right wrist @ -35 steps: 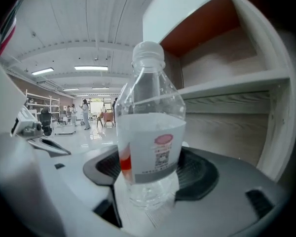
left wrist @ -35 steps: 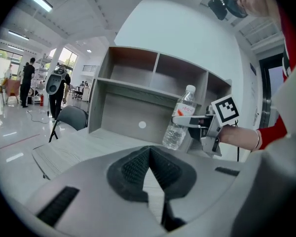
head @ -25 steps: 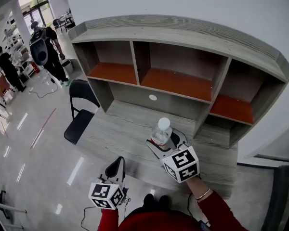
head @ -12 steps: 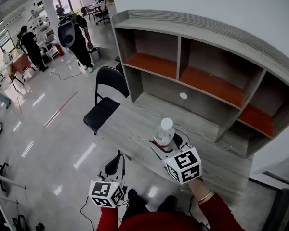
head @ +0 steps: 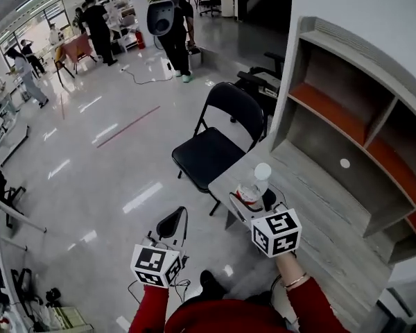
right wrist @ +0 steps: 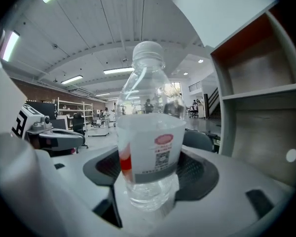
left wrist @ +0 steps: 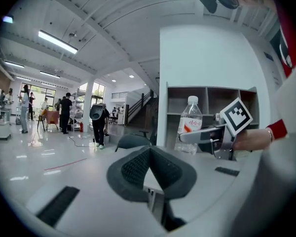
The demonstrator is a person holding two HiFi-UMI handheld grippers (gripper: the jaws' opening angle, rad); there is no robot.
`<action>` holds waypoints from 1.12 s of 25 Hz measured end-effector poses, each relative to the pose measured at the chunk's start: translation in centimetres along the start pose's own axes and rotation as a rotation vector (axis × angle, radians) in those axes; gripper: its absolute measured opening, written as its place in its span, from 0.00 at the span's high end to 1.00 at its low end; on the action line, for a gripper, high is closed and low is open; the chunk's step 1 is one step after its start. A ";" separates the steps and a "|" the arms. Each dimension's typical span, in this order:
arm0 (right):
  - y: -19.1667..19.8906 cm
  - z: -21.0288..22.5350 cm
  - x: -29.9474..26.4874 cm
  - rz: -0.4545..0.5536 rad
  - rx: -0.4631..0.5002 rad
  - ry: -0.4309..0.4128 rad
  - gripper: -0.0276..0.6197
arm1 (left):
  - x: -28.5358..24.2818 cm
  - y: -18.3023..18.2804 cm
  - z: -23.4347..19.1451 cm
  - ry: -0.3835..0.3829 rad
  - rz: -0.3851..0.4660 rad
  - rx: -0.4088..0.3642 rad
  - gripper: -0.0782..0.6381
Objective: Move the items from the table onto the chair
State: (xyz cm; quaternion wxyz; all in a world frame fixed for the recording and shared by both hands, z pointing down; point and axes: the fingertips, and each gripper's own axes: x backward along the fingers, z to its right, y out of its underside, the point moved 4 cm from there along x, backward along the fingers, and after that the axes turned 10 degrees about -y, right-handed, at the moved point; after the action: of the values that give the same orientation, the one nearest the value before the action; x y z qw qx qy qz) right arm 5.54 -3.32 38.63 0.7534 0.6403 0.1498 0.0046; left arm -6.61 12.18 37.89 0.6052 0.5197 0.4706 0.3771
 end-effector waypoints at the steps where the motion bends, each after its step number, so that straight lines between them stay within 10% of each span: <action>1: -0.3 -0.4 -1.7 0.000 -0.006 -0.006 0.45 | -0.2 -0.2 -1.5 -0.010 0.006 -0.003 0.88; 16: -1.8 1.6 -21.9 -0.049 -0.047 -0.059 0.45 | -11.2 -0.4 -17.3 -0.105 0.001 0.033 0.88; 28: -3.4 11.2 -31.7 -0.034 -0.120 0.159 0.45 | -28.6 -3.3 -21.1 0.142 -0.009 -0.047 0.88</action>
State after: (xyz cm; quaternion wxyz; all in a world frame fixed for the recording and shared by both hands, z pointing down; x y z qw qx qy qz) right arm -22.75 -21.06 43.84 0.7759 0.5892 0.2193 0.0516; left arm -34.81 -9.66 39.32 0.5838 0.4753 0.5057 0.4213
